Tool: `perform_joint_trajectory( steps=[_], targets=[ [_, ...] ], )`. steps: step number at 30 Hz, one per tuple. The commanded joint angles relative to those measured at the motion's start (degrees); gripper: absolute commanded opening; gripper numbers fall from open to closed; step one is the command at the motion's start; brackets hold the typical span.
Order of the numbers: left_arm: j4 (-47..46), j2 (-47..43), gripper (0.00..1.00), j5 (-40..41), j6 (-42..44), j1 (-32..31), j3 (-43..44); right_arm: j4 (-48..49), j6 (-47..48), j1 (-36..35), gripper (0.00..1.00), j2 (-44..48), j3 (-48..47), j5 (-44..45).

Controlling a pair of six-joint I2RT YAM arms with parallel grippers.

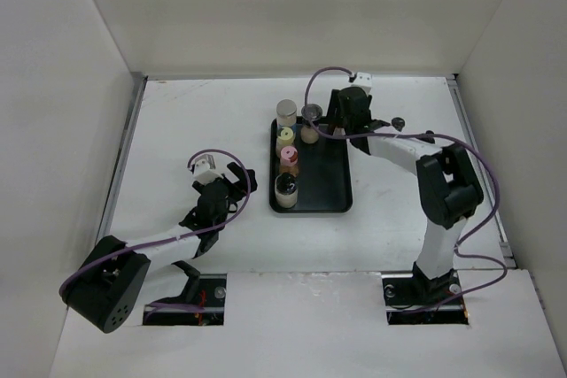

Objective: Organize the condiment bottles

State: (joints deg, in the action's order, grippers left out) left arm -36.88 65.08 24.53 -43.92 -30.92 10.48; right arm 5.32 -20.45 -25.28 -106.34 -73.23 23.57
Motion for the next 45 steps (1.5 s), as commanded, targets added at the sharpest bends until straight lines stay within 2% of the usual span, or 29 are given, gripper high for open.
perform_joint_trajectory(
  steps=[1, 11, 12, 15, 17, 22, 26, 34, 39, 45],
  targets=[
    [-2.6, -0.2, 1.00, -0.5, -0.4, -0.5, 1.0, 6.9, -1.6, -1.0, 0.56, -1.1, -6.0, 0.0],
    [-2.6, 0.7, 1.00, -0.6, -0.5, -0.5, 1.2, 7.5, -4.0, -1.7, 0.60, -4.3, -5.7, 0.5],
    [-2.6, 0.8, 1.00, -0.6, -0.6, -0.6, 1.2, 7.5, -4.0, -1.7, 0.63, -4.3, -5.5, 0.6],
    [-2.6, 0.1, 1.00, -0.6, -0.6, -0.6, 1.1, 7.4, -4.2, -2.3, 0.81, -3.1, -4.7, 1.2],
    [-2.6, 0.4, 1.00, -0.5, -0.6, -0.4, 1.1, 6.2, -4.2, -2.4, 0.86, -1.6, -4.7, 1.8],
    [-2.6, -0.4, 1.00, -0.5, -0.6, -0.2, 0.9, 3.0, -4.9, -2.4, 0.86, 4.2, -2.0, 3.8],
    [-2.4, 0.0, 1.00, -1.0, -0.6, -0.2, 1.0, 2.6, -5.0, -1.8, 0.86, 10.2, 4.1, 4.7],
    [-2.6, 0.1, 1.00, -1.0, -0.6, -0.7, 1.1, 3.2, -3.7, 8.3, 0.86, 19.3, 15.0, 6.0],
    [-2.6, 0.4, 1.00, -1.0, -0.6, -0.5, 1.1, 2.2, -1.4, 14.2, 0.86, 17.4, 14.4, 5.5],
    [-2.6, 0.5, 1.00, -0.8, -0.6, -0.3, 1.1, 1.1, 0.6, 15.0, 0.83, 12.4, 11.3, 5.5]
  ],
)
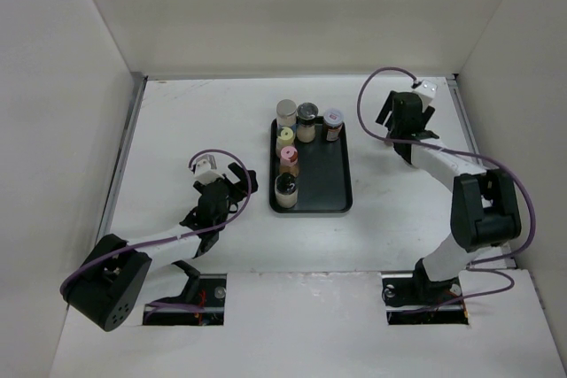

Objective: Organize the condiment bottles

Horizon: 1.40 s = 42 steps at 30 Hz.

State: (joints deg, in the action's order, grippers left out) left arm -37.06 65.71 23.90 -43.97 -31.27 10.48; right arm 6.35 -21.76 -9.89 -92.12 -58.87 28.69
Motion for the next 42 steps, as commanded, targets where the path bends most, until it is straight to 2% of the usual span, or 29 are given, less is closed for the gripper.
perform_joint_trajectory(
  steps=[1, 6, 13, 16, 20, 30, 42],
  targets=[
    [-2.4, -0.1, 1.00, -0.3, -0.6, 0.0, 1.1, -0.2, 2.0, -0.1, 0.82, -2.5, -3.4, 0.6],
    [-2.4, -0.2, 1.00, 0.1, -0.6, -0.1, 1.1, -0.5, 1.9, 0.5, 0.76, -6.1, -4.8, 0.6],
    [-2.4, -0.1, 1.00, 0.1, -0.6, 0.0, 1.2, 1.3, 2.7, 0.5, 0.45, -7.8, -6.1, 1.1],
    [-2.4, -0.2, 1.00, -0.3, -0.6, 0.3, 1.1, 2.9, 3.5, -0.2, 0.39, -5.7, -4.2, 2.9],
    [-2.4, 0.4, 1.00, 0.1, -0.6, 0.1, 1.3, 4.9, 3.0, -4.7, 0.39, -1.6, -0.3, 3.5],
    [-2.4, 0.5, 1.00, -0.5, -0.7, -0.2, 1.5, 6.7, 3.5, -16.2, 0.41, 4.9, 2.6, 5.3],
    [-2.4, 0.5, 1.00, -0.4, -0.7, -0.2, 1.4, 9.9, 1.9, -22.8, 0.43, -4.7, -2.3, 2.5]
  ],
)
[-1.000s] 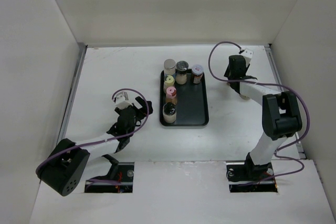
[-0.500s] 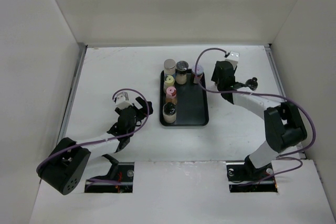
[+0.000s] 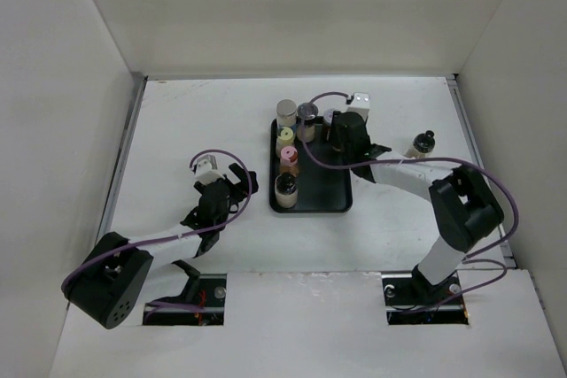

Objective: Organize the condiment bottles

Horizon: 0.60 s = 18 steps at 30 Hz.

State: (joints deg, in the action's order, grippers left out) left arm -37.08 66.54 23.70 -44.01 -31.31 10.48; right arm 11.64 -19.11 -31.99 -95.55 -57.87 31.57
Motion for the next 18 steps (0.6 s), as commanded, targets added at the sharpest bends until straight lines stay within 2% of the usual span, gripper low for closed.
perform_joint_trajectory(
  steps=[1, 9, 13, 18],
  targets=[
    [-2.4, -0.4, 1.00, -0.3, -0.6, -0.1, 1.4, 4.7, -0.8, -0.8, 0.43, -1.7, -3.5, -0.5],
    [-2.4, -0.4, 1.00, -0.3, -0.6, -0.4, 1.5, 5.8, -2.9, -1.6, 0.47, -5.7, -3.2, -0.9],
    [-2.4, -0.2, 1.00, -0.1, -0.6, -0.3, 1.5, 5.4, -3.7, -2.1, 0.64, -5.7, -2.8, -0.8],
    [-2.4, -0.6, 1.00, -0.1, -0.7, -0.4, 1.4, 4.7, -3.7, -2.1, 0.76, -2.4, -1.9, -0.5]
  ],
)
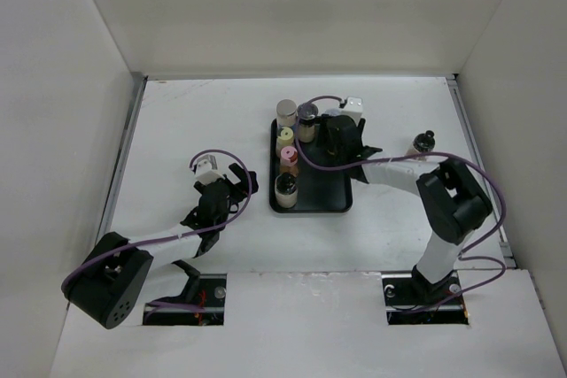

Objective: Organize the condiment bottles

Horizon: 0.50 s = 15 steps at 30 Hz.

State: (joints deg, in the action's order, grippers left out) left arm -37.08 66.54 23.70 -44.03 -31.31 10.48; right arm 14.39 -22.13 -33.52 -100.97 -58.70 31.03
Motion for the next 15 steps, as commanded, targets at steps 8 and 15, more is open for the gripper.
perform_joint_trajectory(
  steps=[8, 15],
  targets=[
    [-2.4, -0.7, 1.00, 0.1, -0.7, -0.4, 1.2, -1.7, -0.6, 2.7, 0.88, 18.6, 5.9, 3.6],
    [-2.5, -0.5, 1.00, -0.1, -0.7, -0.8, 1.4, -7.6, -0.9, 15.3, 0.98, 31.9, 14.7, 10.9]
  ],
)
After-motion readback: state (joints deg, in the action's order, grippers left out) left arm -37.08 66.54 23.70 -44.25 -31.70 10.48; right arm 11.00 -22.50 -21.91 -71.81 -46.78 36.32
